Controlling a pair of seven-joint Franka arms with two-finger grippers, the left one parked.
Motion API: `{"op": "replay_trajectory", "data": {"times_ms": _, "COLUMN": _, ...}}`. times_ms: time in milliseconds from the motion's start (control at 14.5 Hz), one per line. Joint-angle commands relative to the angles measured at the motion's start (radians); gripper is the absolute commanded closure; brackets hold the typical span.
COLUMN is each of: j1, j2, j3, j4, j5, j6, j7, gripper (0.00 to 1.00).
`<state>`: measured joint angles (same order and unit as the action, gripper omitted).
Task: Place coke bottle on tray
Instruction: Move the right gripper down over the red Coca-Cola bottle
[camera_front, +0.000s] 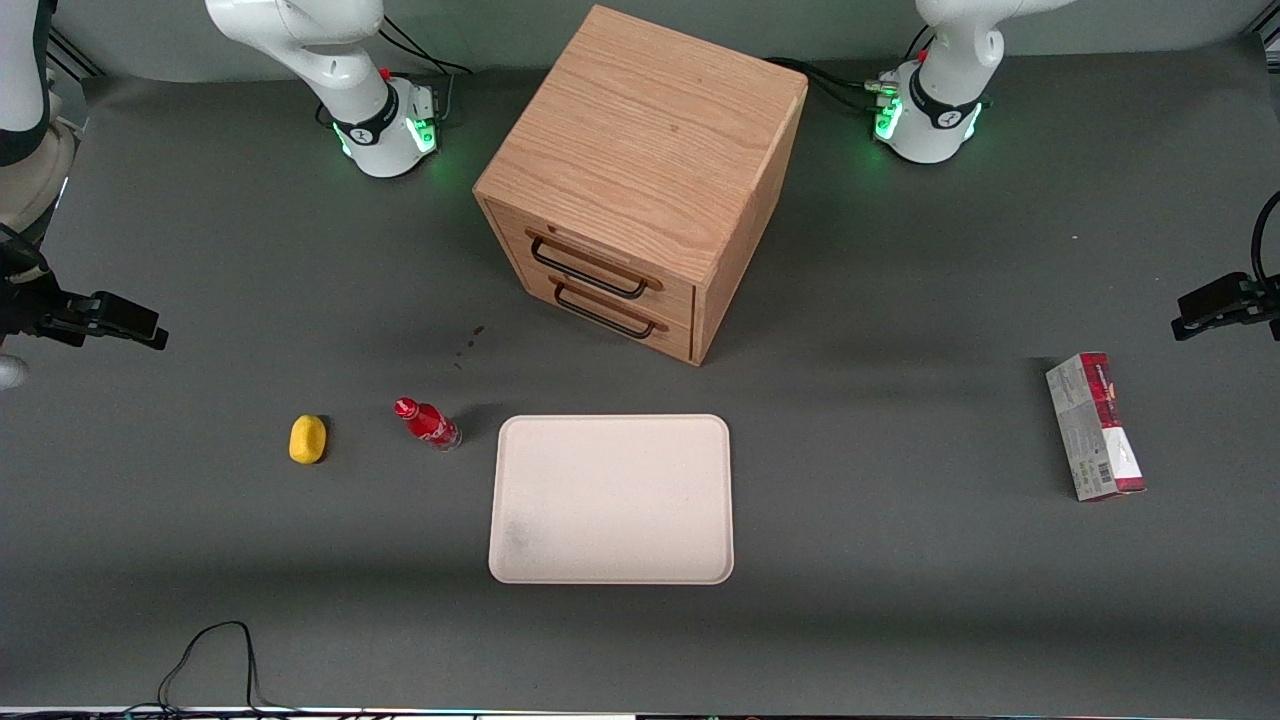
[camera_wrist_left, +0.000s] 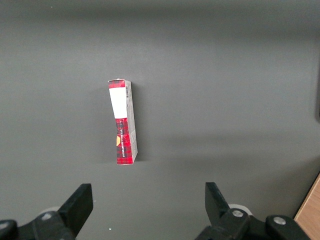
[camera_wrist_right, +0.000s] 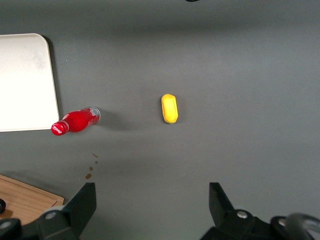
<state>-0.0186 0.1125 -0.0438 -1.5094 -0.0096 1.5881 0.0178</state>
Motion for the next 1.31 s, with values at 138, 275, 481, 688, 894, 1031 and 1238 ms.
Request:
{"op": "replay_trajectory", "data": {"times_ms": 138, "j1": 0.011, "j2": 0.003, "j3": -0.01, "j4": 0.017, "j5": 0.014, "j6": -0.014, "j7": 0.008, "gripper": 0.0}}
{"op": "replay_trajectory", "data": {"times_ms": 275, "j1": 0.011, "j2": 0.004, "j3": -0.008, "j4": 0.017, "j5": 0.014, "j6": -0.014, "j7": 0.008, "gripper": 0.0}}
{"op": "replay_trajectory", "data": {"times_ms": 481, "j1": 0.046, "j2": 0.007, "j3": -0.001, "j4": 0.018, "j5": 0.014, "j6": -0.014, "j7": 0.027, "gripper": 0.0}}
{"op": "replay_trajectory", "data": {"times_ms": 688, "j1": 0.15, "j2": 0.012, "j3": -0.002, "j4": 0.021, "j5": 0.014, "j6": -0.011, "j7": 0.089, "gripper": 0.0}}
{"op": "replay_trajectory", "data": {"times_ms": 894, "j1": 0.242, "j2": 0.033, "j3": -0.002, "j4": 0.024, "j5": 0.013, "j6": 0.003, "j7": 0.146, "gripper": 0.0}}
{"op": "replay_trajectory", "data": {"times_ms": 1031, "j1": 0.273, "j2": 0.042, "j3": -0.001, "j4": 0.021, "j5": 0.014, "j6": 0.024, "j7": 0.165, "gripper": 0.0}}
{"op": "replay_trajectory", "data": {"times_ms": 1238, "j1": 0.281, "j2": 0.058, "j3": -0.001, "j4": 0.011, "j5": 0.016, "j6": 0.027, "j7": 0.168, "gripper": 0.0}}
